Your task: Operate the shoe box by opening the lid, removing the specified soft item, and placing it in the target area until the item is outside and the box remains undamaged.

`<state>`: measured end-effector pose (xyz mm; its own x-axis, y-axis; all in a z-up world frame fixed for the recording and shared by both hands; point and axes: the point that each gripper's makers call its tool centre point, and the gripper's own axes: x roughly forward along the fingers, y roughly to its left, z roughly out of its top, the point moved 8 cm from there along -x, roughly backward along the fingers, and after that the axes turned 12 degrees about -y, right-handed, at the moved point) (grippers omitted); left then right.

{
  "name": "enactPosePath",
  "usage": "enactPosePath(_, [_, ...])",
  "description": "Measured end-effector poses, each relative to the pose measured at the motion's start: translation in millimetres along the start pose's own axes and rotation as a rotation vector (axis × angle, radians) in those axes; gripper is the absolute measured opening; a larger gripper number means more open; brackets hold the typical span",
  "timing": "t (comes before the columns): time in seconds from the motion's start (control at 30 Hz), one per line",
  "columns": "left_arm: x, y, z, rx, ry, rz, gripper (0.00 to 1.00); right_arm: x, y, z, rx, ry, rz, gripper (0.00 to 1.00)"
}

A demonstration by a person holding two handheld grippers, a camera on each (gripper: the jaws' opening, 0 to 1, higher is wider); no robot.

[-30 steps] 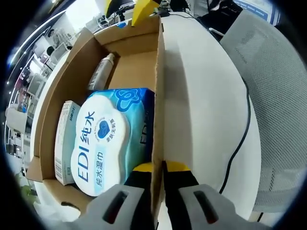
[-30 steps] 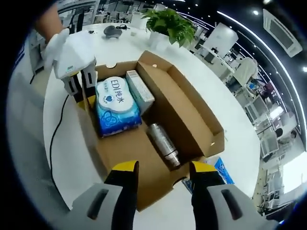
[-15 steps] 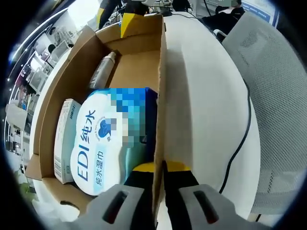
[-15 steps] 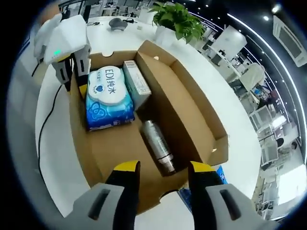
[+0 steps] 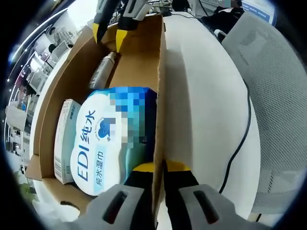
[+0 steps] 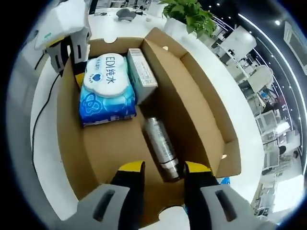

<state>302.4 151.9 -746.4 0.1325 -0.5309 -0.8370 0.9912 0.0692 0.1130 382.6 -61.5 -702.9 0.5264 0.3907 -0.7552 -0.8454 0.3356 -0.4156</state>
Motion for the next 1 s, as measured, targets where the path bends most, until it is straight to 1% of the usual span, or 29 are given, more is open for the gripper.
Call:
enactPosePath(0.07, [0,0.3,0.2,0.0,0.0,-0.002,0.02,6,-3,-1.2,-0.013,0.014,-0.007,0.28])
enactPosePath(0.2, [0,0.4,0.5,0.001,0.0,-0.002,0.02,16,-5,-0.9,0.016,0.023,0.005,0.28])
enactPosePath(0.23, [0,0.4,0.5,0.0,0.0,-0.002,0.02,20,-7,-2.5,-0.004,0.039,0.006,0.28])
enactPosePath(0.3, [0,0.3,0.6,0.0,0.0,-0.002,0.02,23,-8,-4.6,-0.013,0.052,0.014,0.28])
enactPosePath(0.37, [0,0.7,0.9,0.0,0.0,-0.001,0.02,24,-13,-4.4,-0.006,0.056,0.019,0.25])
enactPosePath(0.4, [-1,1.2,1.2,0.0,0.0,-0.001,0.02,24,-15,-3.6,0.018,0.051,0.012,0.22])
enactPosePath(0.47, [-1,1.8,1.3,0.003,-0.001,-0.001,0.02,25,-15,-3.5,0.028,0.047,0.023,0.22])
enactPosePath(0.57, [0,2.3,1.0,0.002,0.0,-0.002,0.02,29,-13,-4.6,0.007,0.058,0.043,0.22])
enactPosePath(0.67, [0,2.1,1.3,0.001,0.0,-0.001,0.02,32,-11,-3.9,0.003,0.055,0.059,0.22])
enactPosePath(0.73, [0,2.1,1.5,-0.001,0.0,0.0,0.02,35,-9,-3.9,-0.007,0.063,0.071,0.21])
enactPosePath(0.77, [0,1.9,1.4,-0.001,0.0,0.0,0.02,35,-10,-4.4,-0.016,0.072,0.078,0.19])
enactPosePath(0.83, [0,1.7,1.3,-0.001,0.001,0.0,0.02,36,-11,-5.3,-0.003,0.083,0.081,0.18])
enactPosePath(0.87, [0,1.8,1.3,0.0,0.001,-0.001,0.02,35,-9,-4.7,0.042,0.086,0.093,0.18])
enactPosePath(0.9, [0,1.7,1.3,-0.001,0.001,0.0,0.02,34,-6,-4.1,0.104,0.08,0.106,0.18])
enactPosePath(0.93, [0,1.7,1.3,0.0,0.0,0.0,0.02,32,-4,-3.6,0.136,0.08,0.121,0.17])
enactPosePath(1.0, [0,1.9,1.3,0.0,0.0,0.0,0.02,30,0,-4.7,0.174,0.107,0.146,0.17])
